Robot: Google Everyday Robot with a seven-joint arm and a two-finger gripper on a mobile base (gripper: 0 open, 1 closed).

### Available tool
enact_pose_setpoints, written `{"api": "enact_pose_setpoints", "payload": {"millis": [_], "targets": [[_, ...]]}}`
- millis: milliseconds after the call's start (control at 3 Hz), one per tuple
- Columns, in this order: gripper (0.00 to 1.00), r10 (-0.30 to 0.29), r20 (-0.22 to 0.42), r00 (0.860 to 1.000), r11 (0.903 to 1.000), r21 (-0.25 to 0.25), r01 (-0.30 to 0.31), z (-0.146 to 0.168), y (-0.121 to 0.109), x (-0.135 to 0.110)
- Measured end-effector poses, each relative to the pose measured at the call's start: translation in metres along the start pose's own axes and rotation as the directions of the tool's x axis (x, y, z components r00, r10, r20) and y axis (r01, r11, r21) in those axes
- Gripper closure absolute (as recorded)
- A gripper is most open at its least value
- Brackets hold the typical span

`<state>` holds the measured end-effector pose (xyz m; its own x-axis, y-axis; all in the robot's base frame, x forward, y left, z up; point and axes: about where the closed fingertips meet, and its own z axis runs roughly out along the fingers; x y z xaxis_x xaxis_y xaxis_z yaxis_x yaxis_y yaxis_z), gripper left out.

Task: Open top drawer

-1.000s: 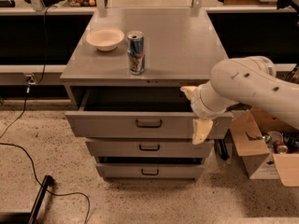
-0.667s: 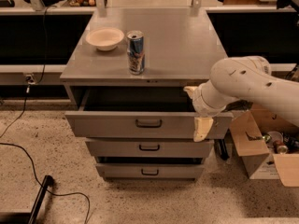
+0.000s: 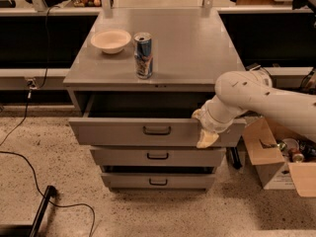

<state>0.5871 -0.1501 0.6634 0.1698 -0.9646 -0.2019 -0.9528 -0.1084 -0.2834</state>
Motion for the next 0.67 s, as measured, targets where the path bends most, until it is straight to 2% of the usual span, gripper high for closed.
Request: {"api": "enact_pose_setpoints", "payload": {"millis": [333,667], "targets": [[0.59,-0.004,0.014,1.000,0.9990,-0.044,0.005,0.0085,0.0170,-0.0043],[0.58,-0.004,0.014,1.000,0.9990,-0.044,0.005,0.0059,0.0162,-0.0049]]}}
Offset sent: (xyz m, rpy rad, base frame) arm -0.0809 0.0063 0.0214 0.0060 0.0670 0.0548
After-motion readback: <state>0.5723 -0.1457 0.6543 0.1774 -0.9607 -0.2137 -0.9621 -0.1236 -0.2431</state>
